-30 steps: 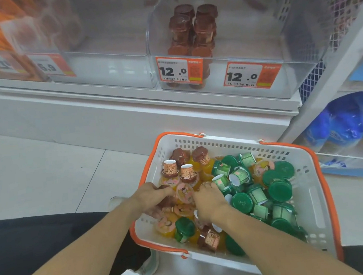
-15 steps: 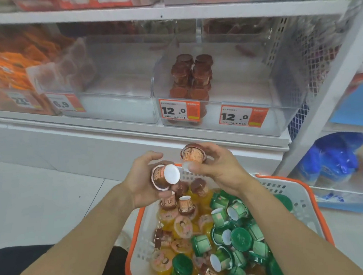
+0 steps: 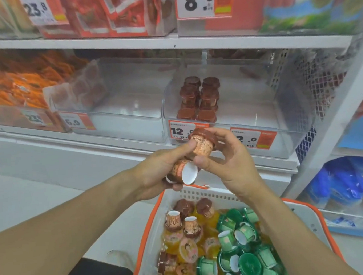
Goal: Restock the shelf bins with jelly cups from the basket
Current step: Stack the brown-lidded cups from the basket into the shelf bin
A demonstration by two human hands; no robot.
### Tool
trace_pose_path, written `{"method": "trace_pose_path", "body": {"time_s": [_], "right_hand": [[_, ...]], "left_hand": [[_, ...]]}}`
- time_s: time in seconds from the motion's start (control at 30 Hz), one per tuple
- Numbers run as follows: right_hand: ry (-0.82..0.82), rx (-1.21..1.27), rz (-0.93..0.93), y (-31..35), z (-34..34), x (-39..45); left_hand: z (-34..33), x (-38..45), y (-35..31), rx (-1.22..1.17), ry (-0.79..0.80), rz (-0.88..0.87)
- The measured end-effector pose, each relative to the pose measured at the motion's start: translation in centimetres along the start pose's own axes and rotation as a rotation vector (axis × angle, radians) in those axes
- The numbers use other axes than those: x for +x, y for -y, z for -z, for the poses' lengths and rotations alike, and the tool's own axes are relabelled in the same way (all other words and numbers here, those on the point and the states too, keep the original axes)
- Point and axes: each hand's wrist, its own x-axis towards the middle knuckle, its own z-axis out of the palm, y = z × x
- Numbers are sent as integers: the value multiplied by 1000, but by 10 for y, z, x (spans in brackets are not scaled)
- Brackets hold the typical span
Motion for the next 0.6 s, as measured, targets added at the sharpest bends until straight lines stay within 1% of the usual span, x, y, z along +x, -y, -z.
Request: {"method": "trace_pose_path", "body": {"time_s": [0.03, 0.1, 0.2, 0.23, 0.3, 0.33, 0.37, 0.47, 0.53, 0.6], "right_hand": [[-10, -51, -12, 1, 2, 2], [-16, -69, -62, 2, 7, 4], [-118, -77, -180, 9, 9, 12], [-154, -107, -211, 12, 7, 16], [-170, -138, -247, 18, 3, 22], [-160, -156, -258, 21, 1, 25], [-152, -193, -263, 23, -1, 29], [-146, -281, -274, 30, -5, 43], [-121, -210, -304, 34, -4, 51], [-81, -61, -332, 36, -5, 59]], "left_hand": [[-1, 3, 1, 17, -58, -31], [-3, 8, 2, 78, -208, -117], [-2, 14, 0, 227, -404, -322], [-1, 16, -1, 359, -455, -412], [4, 17, -4, 713, -555, -587], [7, 19, -5, 835, -588, -660], [8, 21, -7, 909, -604, -713], [10, 27, -10, 983, -637, -832], [13, 29, -11, 970, -651, -851], [18, 32, -13, 912, -657, -831]]}}
